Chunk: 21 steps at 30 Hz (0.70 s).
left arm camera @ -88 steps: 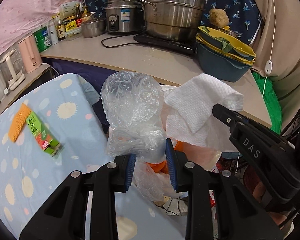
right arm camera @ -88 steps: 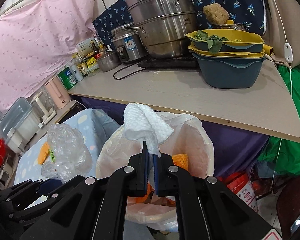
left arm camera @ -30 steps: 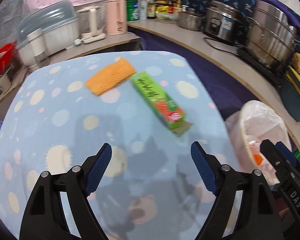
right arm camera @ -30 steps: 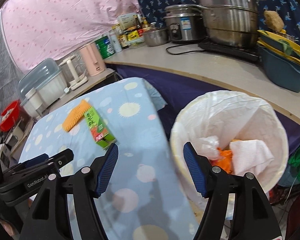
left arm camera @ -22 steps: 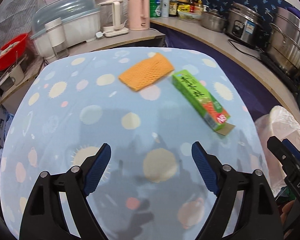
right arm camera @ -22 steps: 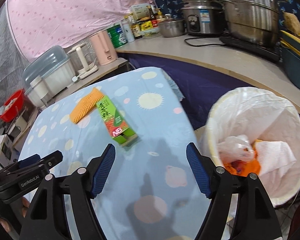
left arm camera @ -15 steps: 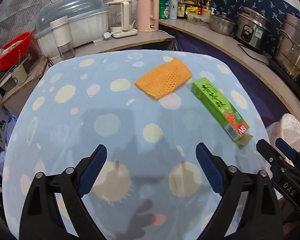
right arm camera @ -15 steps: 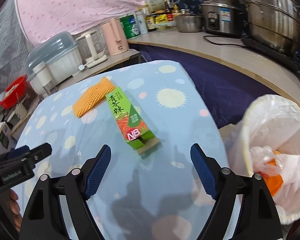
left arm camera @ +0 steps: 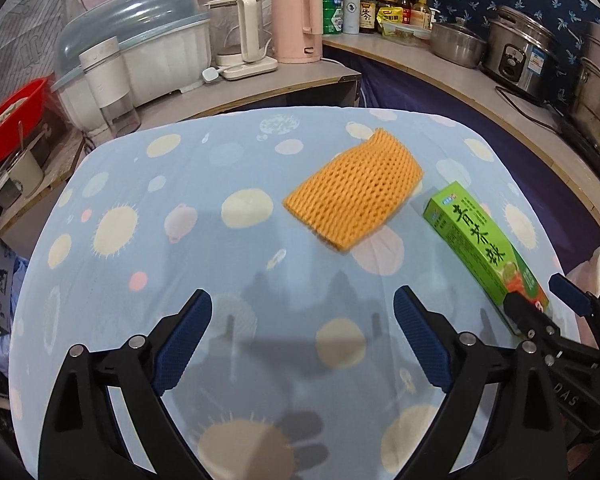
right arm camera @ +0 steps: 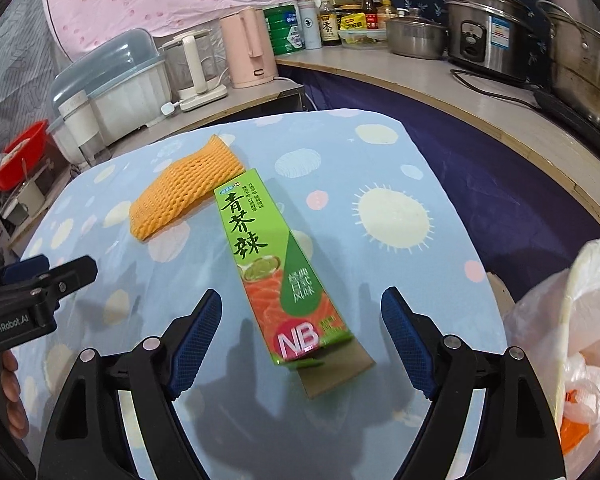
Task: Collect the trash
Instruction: 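Move both tools back over the table toward the foam net and green box, then grasp the foam net with the left tool while the right tool grasps the green NB box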
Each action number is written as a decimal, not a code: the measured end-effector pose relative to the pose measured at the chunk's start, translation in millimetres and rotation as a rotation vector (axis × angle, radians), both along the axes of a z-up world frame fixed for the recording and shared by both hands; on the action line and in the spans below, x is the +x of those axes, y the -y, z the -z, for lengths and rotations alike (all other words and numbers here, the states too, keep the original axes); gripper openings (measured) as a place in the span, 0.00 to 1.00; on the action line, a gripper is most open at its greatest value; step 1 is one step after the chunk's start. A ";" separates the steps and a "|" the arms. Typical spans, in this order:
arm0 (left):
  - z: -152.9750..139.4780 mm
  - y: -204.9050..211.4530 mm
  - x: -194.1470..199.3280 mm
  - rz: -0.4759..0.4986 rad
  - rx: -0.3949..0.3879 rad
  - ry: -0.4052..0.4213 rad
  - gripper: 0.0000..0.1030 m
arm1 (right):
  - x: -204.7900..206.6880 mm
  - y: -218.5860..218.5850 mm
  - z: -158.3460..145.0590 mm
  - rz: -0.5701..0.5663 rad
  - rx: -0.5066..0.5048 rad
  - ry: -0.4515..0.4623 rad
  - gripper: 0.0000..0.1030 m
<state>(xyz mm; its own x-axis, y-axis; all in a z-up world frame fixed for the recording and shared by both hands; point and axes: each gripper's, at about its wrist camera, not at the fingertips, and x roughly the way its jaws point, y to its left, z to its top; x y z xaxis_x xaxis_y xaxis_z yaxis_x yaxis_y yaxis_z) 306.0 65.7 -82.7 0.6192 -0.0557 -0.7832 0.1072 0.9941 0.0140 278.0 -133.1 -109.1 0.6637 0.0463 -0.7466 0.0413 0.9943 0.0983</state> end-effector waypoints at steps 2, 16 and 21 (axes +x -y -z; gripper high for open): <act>1.8 1.4 11.5 0.019 -0.011 0.000 0.88 | 4.1 -2.1 1.7 -0.005 -0.009 -0.004 0.76; 25.7 17.0 94.1 0.105 -0.055 -0.016 0.90 | 10.6 18.3 0.6 0.086 0.011 -0.015 0.42; 40.6 26.0 109.2 0.134 -0.079 -0.057 0.88 | 14.4 30.3 1.4 0.121 0.035 -0.022 0.42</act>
<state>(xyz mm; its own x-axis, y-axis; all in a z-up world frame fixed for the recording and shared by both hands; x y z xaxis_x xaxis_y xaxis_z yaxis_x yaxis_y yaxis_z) 415.3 39.7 -123.4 0.5569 -0.1974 -0.8068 0.2376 0.9686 -0.0730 292.4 -163.4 -110.4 0.6492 -0.0070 -0.7606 0.1638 0.9778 0.1308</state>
